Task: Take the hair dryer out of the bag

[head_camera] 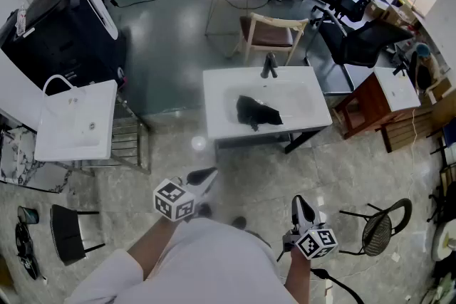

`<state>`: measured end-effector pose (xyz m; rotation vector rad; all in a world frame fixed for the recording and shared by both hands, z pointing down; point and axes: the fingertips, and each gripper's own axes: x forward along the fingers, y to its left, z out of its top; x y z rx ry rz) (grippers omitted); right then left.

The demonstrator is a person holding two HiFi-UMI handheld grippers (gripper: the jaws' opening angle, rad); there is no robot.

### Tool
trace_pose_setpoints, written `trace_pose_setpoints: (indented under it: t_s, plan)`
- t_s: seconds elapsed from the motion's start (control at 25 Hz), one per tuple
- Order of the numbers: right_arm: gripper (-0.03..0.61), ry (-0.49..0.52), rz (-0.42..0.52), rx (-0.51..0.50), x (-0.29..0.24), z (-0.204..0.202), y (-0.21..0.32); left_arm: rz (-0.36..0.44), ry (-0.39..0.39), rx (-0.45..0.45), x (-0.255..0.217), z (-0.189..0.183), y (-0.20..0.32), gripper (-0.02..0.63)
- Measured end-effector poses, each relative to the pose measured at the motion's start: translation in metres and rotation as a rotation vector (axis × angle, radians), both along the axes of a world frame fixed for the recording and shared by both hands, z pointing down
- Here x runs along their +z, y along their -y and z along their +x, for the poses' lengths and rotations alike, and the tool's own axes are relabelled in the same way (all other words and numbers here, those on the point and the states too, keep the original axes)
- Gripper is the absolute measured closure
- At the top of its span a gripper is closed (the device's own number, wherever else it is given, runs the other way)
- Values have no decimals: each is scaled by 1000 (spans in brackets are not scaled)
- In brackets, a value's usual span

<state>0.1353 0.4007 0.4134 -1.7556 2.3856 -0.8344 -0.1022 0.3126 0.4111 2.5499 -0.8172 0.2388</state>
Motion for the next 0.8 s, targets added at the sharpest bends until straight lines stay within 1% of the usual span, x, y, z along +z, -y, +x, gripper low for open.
trace_pose_setpoints:
  t_s: [0.2,0.52,0.8]
  plan:
    - [572,0,3,13,-4,-2,-3,-5,0,1,0,-6,-1,615]
    - [572,3,10,28,-6,-8,-2,-8,-14,26,0,-9,0,615]
    - [572,-15,-11,14,-3,-28,1,-22,-17,54,5,-20,2,615]
